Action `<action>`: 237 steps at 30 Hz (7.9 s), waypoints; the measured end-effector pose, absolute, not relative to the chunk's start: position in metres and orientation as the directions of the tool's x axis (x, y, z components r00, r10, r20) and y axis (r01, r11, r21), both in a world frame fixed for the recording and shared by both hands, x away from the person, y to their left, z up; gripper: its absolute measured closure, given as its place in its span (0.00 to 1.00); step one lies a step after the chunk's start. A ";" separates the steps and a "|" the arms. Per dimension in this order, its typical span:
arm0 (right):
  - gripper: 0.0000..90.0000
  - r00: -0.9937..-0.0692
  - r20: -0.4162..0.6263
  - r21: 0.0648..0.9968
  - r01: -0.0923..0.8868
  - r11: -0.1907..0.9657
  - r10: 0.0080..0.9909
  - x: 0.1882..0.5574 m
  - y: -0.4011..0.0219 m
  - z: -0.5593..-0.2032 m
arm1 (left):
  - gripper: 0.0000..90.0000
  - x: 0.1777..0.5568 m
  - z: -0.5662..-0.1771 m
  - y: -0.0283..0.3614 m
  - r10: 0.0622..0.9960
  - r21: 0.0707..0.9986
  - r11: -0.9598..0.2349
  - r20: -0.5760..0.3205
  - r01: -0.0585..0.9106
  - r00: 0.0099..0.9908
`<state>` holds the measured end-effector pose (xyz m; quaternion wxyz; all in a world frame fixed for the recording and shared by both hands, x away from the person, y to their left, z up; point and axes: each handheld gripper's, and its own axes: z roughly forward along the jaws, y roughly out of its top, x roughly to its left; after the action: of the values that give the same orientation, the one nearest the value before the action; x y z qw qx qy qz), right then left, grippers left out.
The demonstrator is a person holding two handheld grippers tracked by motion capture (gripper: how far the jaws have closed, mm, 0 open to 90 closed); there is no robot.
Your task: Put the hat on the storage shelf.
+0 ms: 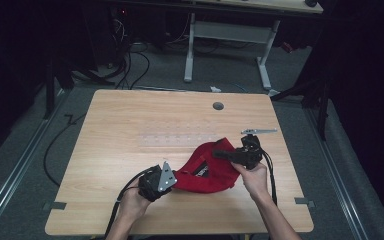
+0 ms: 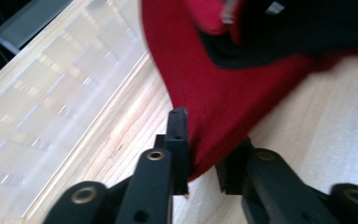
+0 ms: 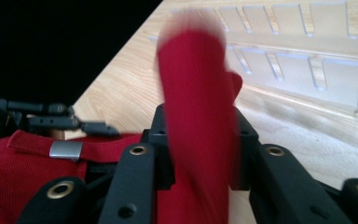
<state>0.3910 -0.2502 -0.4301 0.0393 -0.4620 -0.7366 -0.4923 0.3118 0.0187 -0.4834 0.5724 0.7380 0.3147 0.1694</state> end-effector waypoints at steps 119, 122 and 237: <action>0.38 -0.382 -0.019 0.723 0.633 0.277 0.924 0.386 -0.271 -0.531 | 0.95 0.433 -0.393 0.126 0.739 0.836 0.465 -0.548 0.292 0.392; 0.38 -0.382 -0.019 0.724 0.633 0.276 0.924 0.386 -0.271 -0.531 | 0.95 0.437 -0.396 0.124 0.749 0.840 0.457 -0.541 0.293 0.381; 0.36 -0.412 -0.018 0.722 0.625 0.296 0.911 0.385 -0.267 -0.531 | 0.54 0.437 -0.479 0.120 0.831 0.840 0.402 -0.502 0.365 0.241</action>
<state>0.3850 -0.2671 -0.5314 -0.2197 -0.4959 -0.7745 -0.3254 0.4371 0.1203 -0.4790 0.5992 0.5113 0.5846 0.1943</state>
